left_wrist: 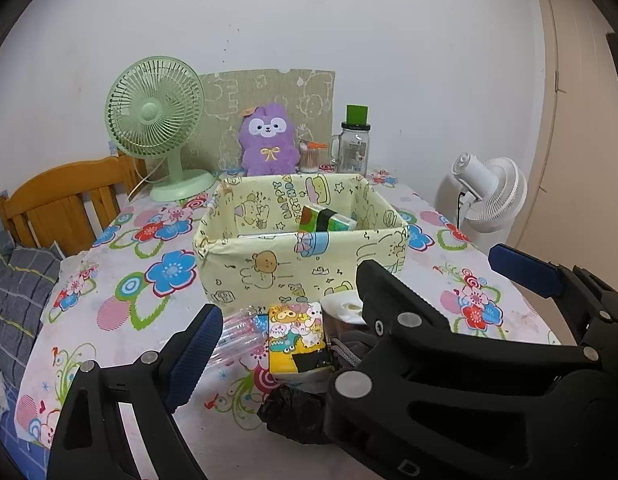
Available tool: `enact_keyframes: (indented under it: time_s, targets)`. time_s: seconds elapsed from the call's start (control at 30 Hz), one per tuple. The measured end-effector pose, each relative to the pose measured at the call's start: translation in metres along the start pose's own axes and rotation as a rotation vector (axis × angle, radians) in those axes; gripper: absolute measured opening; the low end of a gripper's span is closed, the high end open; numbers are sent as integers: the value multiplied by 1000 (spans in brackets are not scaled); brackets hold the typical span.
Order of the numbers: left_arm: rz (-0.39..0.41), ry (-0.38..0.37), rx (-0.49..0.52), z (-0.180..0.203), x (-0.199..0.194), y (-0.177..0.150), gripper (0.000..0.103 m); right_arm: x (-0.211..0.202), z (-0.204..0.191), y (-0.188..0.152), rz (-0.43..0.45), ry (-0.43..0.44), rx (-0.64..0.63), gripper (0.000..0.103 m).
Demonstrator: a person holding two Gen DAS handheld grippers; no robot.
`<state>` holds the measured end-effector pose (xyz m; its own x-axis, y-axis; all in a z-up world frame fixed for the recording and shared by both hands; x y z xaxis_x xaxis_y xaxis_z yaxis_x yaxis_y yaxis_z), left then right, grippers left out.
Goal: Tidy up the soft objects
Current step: 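Withdraw both open tools from the box back toward the remaining items, then reach the right tool to the white folded cloth and close on it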
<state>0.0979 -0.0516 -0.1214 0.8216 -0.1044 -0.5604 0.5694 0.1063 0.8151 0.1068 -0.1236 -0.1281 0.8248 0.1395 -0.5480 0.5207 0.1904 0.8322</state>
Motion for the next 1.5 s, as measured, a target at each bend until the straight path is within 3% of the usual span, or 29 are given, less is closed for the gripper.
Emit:
enact_keyframes:
  time_s: [0.57,0.77,1.5]
  targets:
    - [-70,-33,-7,-2,24,-30,93,25,-2,-35,-70,38,8,96]
    - [-97,-28,-11,-4,35,-34,93,37,-1,-39,-91,52,12,89]
    - [-154,1,-33,-13,68,-36,92,78,-2,-44,-161,116,38,81]
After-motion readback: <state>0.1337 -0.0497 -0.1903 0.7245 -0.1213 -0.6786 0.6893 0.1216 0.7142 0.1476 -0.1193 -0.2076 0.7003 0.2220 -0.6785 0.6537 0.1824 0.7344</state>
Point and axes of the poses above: each gripper's, at about its wrist camera, not at the fingertips, and x roughly the way its jaws point, z to its right, y to its top, the point moved 10 cm from there along x, roughly the way its jaws point, and after that the axes turned 8 degrees about -x, right-handed, at the moved point
